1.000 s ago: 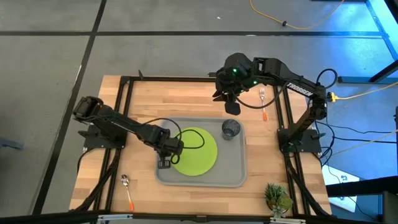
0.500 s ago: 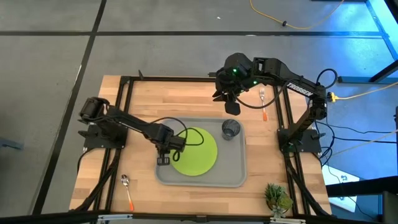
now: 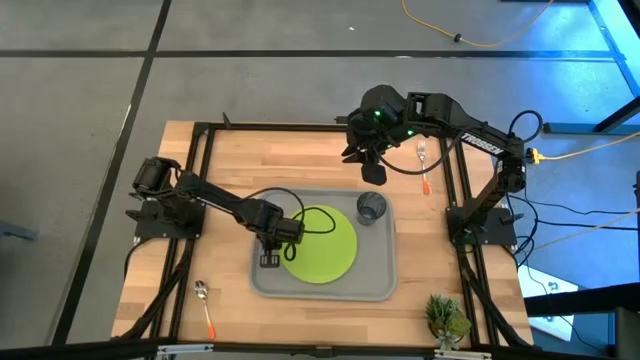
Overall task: Pick and place plate/cup/fork/spoon on tray
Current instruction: Put the green plate on the gray tray, then put the orange spoon on the gray tray to the left of the green plate
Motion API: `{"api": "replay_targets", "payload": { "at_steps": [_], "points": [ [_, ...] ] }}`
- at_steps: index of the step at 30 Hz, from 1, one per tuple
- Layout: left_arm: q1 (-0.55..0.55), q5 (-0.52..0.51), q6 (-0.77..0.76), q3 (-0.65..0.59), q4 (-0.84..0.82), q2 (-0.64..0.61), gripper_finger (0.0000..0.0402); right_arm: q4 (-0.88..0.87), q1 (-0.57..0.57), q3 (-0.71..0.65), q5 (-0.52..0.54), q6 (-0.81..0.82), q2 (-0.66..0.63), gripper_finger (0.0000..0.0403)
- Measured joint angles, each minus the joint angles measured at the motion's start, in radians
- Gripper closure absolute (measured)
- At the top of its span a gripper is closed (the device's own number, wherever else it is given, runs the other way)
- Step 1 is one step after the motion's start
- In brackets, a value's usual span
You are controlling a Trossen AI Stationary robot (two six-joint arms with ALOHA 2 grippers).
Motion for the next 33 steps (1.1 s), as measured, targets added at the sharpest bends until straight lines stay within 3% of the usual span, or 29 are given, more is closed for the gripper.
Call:
{"api": "replay_targets", "payload": {
  "at_steps": [7, 16, 25, 33],
  "points": [
    [0.000, 0.000, -0.021, 0.001, -0.030, -0.003, 0.0402, 0.000, 0.000, 0.000, 0.000, -0.001, 0.000, 0.0325],
    [-0.017, -0.001, -0.203, 0.097, -0.267, -0.181, 0.0402, -0.127, 0.002, 0.000, 0.024, -0.001, -0.013, 0.0325],
    [-0.176, -0.085, -0.861, 0.122, -0.330, -0.416, 0.0402, -0.320, 0.027, 0.000, 0.229, 0.168, -0.042, 0.0324],
    [-0.466, -0.012, -1.514, 0.122, -0.384, -0.436, 0.0402, -0.332, 0.076, 0.000, 0.273, 0.179, -0.042, 0.0324]
  ]
}}
